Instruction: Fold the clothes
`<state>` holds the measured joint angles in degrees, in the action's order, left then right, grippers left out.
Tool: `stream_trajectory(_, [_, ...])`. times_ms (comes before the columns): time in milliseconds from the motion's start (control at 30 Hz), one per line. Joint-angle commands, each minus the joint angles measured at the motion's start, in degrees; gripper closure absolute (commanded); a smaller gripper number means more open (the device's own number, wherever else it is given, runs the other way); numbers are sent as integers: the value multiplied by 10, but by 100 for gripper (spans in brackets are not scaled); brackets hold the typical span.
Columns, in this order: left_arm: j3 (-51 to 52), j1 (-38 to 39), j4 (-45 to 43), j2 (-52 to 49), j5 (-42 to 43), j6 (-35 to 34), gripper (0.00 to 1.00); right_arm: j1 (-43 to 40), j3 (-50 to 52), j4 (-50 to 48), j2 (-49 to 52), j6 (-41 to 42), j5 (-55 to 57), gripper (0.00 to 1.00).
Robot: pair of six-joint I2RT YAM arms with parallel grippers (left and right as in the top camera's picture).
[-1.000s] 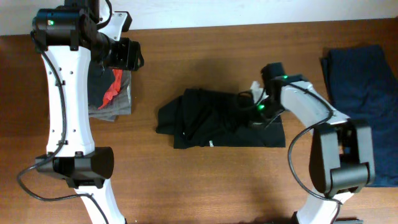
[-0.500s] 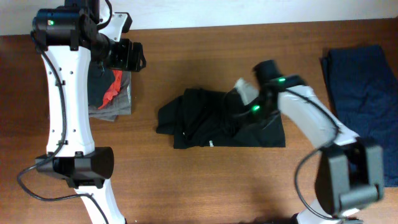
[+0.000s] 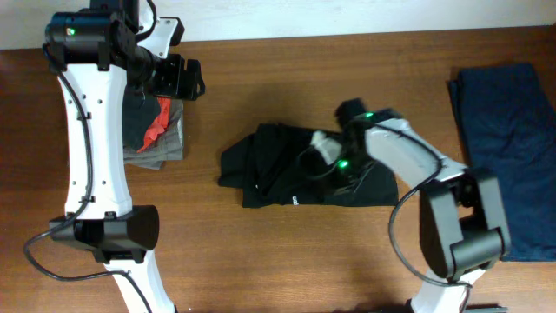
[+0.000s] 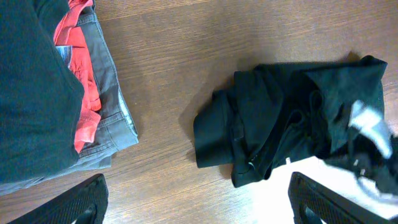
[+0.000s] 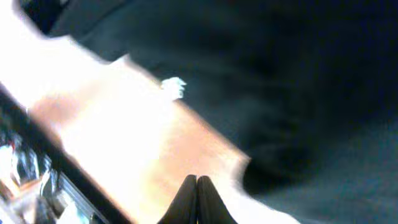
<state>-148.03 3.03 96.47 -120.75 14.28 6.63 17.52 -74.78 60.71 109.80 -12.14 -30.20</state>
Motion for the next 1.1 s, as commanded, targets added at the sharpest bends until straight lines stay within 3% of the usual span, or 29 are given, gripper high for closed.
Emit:
stream_trajectory(0, [0, -2, 1, -5, -5, 7, 7, 16, -8, 1, -48, -54, 1, 96])
stream_trajectory(133, [27, 2, 2, -14, 4, 0, 7, -12, -34, -17, -90, -13, 50, 96])
stream_trajectory(267, [138, 10, -3, -14, 7, -4, 7, -73, -50, -54, -129, 62, 80, 96])
stream_trajectory(467, [414, 17, -184, -14, 172, -6, 4, -148, -50, -57, -134, 98, 79, 95])
stream_trajectory(633, [565, 22, -309, -14, 191, -14, 1, -158, -50, -50, -134, 103, 80, 95])
stream_trajectory(800, [638, 22, -412, -15, 190, -51, 1, -157, -50, -50, -134, 103, 80, 96])
stream_trajectory(900, [655, 23, -459, -17, 248, -71, 1, -157, -50, -50, -134, 103, 80, 95])
stream_trajectory(1067, [655, 48, -481, -29, 269, -71, 1, -157, -50, -50, -134, 108, 80, 95])
